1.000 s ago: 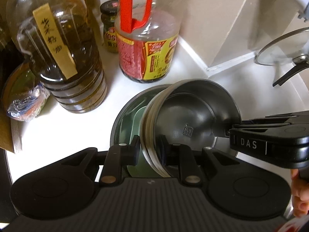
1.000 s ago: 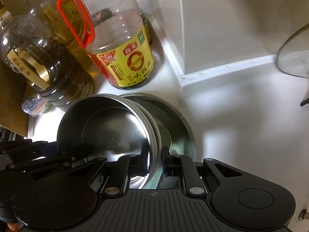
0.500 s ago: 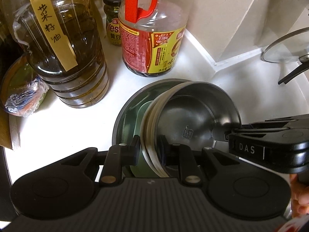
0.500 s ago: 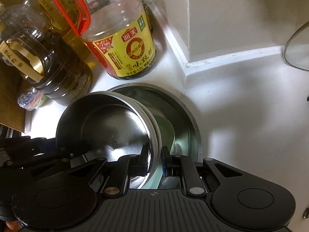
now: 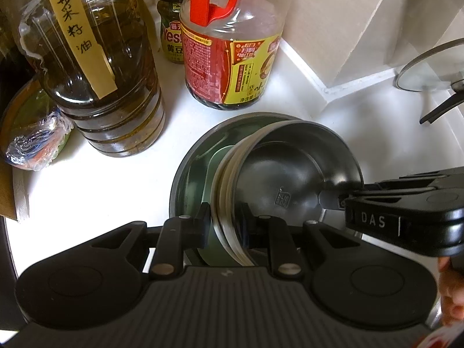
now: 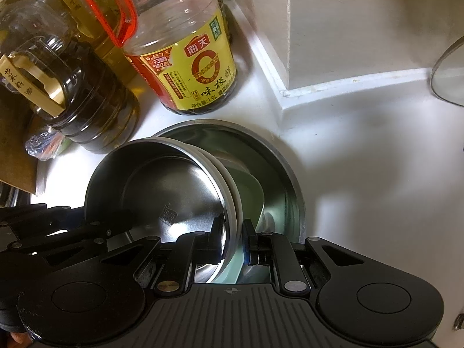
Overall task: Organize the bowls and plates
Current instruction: 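Carry the bowl stack with both tools over the steel tray, then lower the stack onto the green plate in the tray, open both tools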
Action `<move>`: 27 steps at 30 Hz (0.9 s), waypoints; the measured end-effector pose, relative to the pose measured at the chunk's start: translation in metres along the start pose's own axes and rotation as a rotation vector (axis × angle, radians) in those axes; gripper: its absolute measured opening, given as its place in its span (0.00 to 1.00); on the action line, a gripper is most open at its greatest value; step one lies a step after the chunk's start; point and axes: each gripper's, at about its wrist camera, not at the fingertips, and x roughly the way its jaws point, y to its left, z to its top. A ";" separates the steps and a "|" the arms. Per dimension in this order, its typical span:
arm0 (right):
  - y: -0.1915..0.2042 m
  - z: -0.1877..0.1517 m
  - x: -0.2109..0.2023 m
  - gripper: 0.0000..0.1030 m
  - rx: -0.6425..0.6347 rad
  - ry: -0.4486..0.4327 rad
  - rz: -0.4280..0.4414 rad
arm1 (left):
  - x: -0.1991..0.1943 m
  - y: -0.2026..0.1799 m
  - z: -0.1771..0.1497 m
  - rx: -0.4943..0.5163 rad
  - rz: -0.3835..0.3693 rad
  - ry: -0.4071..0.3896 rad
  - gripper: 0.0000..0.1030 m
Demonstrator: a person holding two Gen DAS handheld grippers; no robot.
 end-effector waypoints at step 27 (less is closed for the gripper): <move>-0.002 -0.001 -0.005 0.15 0.014 -0.018 0.015 | -0.001 0.005 -0.003 -0.005 -0.007 -0.023 0.18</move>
